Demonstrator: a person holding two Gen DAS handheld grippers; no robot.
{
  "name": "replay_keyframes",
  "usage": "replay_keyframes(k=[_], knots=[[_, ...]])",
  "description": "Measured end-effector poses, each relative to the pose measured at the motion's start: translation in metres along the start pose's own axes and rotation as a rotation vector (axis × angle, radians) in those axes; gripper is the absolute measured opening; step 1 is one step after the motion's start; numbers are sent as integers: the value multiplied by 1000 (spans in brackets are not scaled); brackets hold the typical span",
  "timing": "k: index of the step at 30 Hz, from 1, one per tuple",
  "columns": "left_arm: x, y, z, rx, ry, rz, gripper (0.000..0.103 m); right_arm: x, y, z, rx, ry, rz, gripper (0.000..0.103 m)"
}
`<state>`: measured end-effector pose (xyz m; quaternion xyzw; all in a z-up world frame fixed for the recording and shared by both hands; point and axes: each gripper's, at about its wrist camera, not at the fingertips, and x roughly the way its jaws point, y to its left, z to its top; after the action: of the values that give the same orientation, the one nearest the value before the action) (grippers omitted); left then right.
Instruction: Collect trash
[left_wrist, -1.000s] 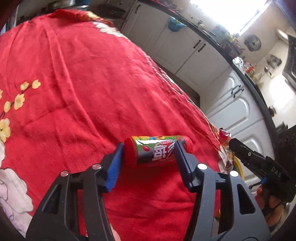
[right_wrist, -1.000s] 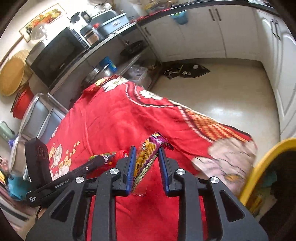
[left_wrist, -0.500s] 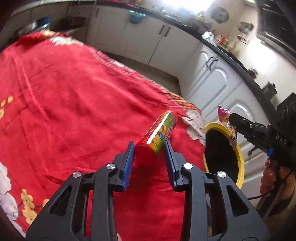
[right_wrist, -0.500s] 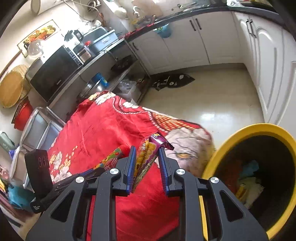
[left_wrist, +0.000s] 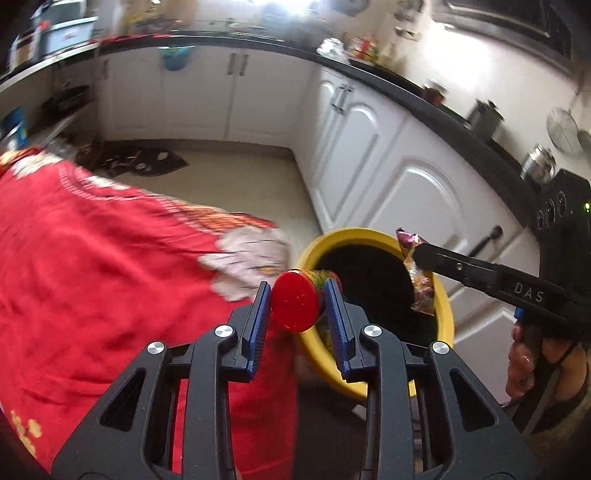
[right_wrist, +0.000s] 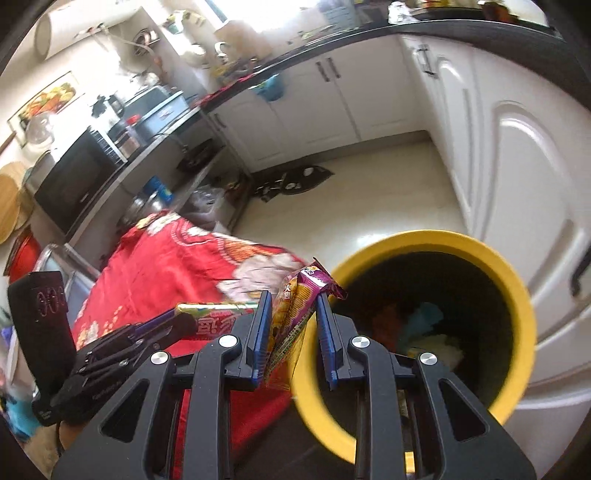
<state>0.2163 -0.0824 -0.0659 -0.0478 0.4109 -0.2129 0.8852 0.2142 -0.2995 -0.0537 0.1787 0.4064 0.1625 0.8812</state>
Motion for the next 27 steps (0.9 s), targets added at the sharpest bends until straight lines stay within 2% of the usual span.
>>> replay_keyframes(k=[10, 18, 20, 21, 23, 27], knots=[[43, -59, -6, 82, 67, -53, 23, -3, -48, -13, 52, 22, -110, 26], [61, -61, -17, 55, 122, -56, 24, 3, -68, -19, 86, 42, -156, 29], [62, -60, -18, 48, 126, -51, 24, 3, -69, -20, 90, 44, -164, 33], [62, -58, -18, 43, 126, -50, 24, 3, -70, -20, 97, 44, -166, 39], [60, -56, -18, 35, 122, -45, 40, 3, -72, -21, 106, 44, -169, 42], [54, -48, -16, 12, 114, -34, 53, -1, -71, -21, 111, 35, -174, 47]])
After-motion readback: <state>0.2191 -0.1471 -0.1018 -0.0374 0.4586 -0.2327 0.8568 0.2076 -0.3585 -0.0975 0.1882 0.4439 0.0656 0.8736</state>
